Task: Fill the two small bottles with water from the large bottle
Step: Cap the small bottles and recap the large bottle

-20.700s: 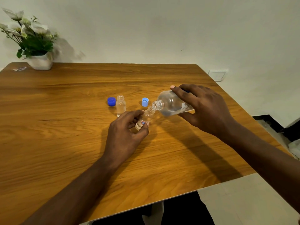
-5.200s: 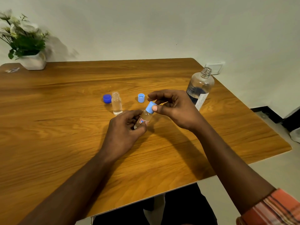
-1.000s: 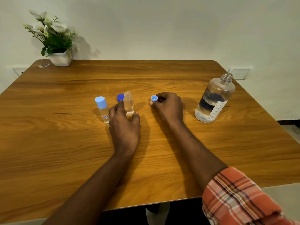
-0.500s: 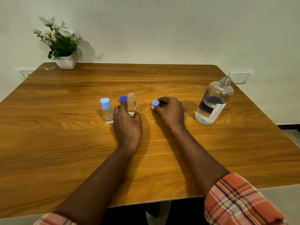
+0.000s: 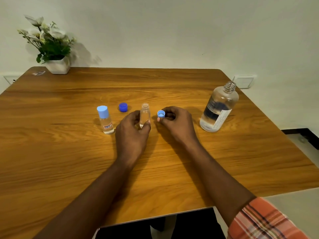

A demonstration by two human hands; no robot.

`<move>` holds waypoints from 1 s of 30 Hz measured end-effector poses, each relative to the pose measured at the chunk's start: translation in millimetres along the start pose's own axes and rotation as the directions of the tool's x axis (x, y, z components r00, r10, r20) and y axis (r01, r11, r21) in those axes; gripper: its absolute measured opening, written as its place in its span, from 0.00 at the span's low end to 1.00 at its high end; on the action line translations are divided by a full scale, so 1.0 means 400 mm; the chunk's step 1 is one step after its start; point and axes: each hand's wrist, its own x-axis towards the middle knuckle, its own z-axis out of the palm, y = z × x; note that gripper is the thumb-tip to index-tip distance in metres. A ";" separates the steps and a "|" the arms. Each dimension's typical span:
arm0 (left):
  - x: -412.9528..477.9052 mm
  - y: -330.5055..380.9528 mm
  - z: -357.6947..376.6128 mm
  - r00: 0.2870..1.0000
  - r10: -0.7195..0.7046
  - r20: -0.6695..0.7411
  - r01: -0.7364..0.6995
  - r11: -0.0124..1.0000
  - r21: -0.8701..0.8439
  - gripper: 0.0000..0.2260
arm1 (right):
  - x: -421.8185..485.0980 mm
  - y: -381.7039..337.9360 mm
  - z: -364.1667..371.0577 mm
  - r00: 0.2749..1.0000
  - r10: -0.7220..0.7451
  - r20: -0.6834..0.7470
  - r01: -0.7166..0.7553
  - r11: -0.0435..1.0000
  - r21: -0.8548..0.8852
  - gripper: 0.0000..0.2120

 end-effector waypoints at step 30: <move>-0.017 0.007 -0.005 0.976 0.154 0.156 -0.154 0.988 -0.012 0.18 | 0.038 -0.142 -0.149 0.865 -0.309 0.396 0.395 0.906 -0.155 0.16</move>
